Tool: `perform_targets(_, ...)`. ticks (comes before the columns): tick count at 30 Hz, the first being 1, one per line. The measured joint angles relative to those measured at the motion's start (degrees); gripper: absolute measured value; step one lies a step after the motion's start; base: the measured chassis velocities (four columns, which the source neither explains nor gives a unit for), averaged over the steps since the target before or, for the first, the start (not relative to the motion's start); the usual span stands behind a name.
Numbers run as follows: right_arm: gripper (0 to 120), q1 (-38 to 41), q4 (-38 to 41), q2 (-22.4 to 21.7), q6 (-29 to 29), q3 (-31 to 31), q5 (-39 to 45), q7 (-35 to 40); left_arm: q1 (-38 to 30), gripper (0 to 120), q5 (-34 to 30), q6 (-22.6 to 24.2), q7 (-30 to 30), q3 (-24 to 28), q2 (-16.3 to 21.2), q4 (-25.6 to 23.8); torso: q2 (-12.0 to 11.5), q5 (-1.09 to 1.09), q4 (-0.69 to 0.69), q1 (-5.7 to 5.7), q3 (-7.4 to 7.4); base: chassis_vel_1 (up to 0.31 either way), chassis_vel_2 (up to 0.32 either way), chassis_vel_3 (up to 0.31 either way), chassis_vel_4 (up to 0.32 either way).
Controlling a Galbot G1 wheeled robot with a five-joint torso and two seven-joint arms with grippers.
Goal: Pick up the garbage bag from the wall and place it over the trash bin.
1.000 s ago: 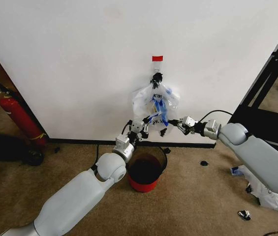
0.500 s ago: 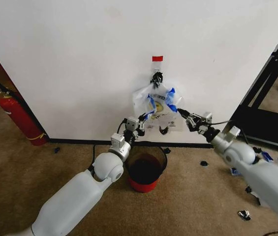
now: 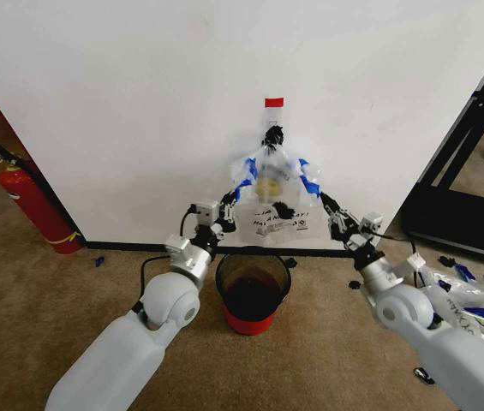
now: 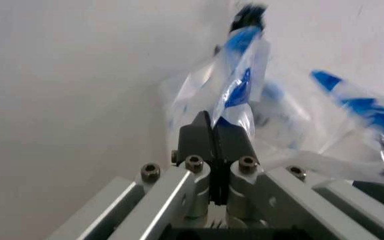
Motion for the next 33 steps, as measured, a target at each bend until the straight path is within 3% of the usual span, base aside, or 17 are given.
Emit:
perform_targets(6, 0, -7.04, -0.2, 1.75, 1.86, 1.81, -5.95, -3.69, 5.73, 0, 1.89, -2.33, 0.36, -1.27, -0.51, 0.86, 0.0, 0.0, -0.01, 0.0, 0.0, 0.0, 0.0, 0.0, 0.0)
perform_targets(13, 0, -10.22, 0.83, 2.33, 3.53, 2.98, -10.22, -6.23, 7.82, 0, 3.16, -2.51, 0.35, -1.99, -0.74, -0.49, 0.0, -0.01, -0.01, 0.0, 0.0, 0.0, 0.0, 0.0, 0.0)
perform_targets(25, 0, -13.56, 2.83, 2.38, 4.1, 3.97, -12.05, -7.98, 12.89, 0, 4.34, -2.48, 0.38, -3.85, 1.02, -3.44, 0.0, -0.01, 0.0, 0.0, 0.01, 0.0, 0.0, 0.0, 0.0)
perform_targets(33, 0, -13.62, 0.86, 3.87, 5.48, 3.57, -15.04, -8.69, 14.76, 0, 5.81, -3.92, 0.6, -3.88, -0.42, -2.8, -0.01, 0.0, -0.02, 0.01, 0.01, 0.0, 0.0, 0.0, 0.0)
